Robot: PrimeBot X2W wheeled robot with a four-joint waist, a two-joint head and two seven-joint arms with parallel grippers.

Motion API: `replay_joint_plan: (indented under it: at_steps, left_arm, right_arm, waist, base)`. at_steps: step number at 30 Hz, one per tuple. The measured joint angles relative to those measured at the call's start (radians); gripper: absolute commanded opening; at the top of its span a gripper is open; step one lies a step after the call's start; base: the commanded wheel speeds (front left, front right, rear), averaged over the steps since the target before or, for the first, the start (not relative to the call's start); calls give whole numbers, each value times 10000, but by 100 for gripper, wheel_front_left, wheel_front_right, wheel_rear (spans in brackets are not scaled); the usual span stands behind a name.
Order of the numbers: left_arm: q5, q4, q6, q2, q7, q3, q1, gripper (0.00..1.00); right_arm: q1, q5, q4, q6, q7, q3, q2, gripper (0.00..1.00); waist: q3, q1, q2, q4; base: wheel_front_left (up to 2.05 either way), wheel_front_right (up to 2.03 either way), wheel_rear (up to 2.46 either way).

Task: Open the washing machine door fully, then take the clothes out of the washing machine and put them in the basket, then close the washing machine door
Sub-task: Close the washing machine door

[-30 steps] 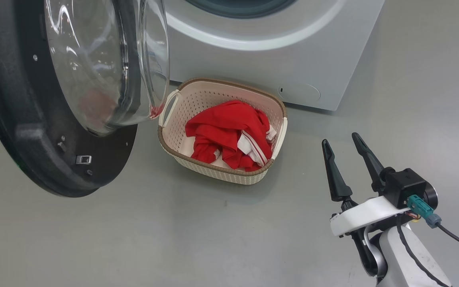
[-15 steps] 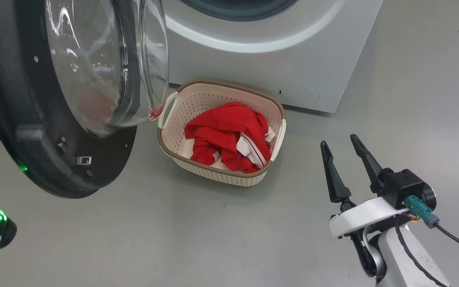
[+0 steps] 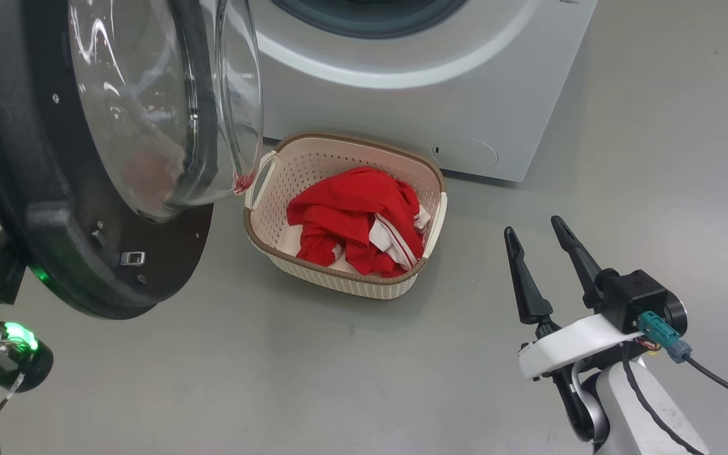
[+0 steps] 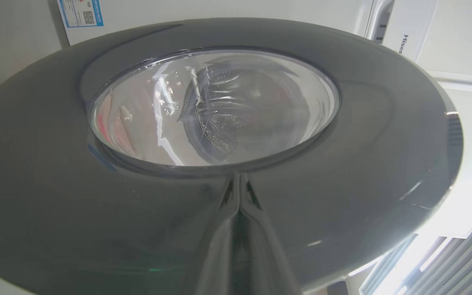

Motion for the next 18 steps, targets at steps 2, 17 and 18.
replay_joint_plan:
  at_steps: [2,17,18]
  left_arm:
    - [-77,-161,0,-21,128,-23,96,0]
    - [-500,-1181,4,-251,732,-268,686,0]
    - [-510,-1241,12,-268,738,-272,719,0]
  right_arm:
    - [-1,0,25,0,0,35,12,100]
    - [-7,17,36,0,0,88,50,100]
    - [-9,17,36,0,0,98,50,100]
  waist:
    - [-17,0,0,-35]
    - [-16,0,0,-424]
    - [-8,0,0,-470]
  base:
    - [0,0,0]
    - [0,0,0]
    - [0,0,0]
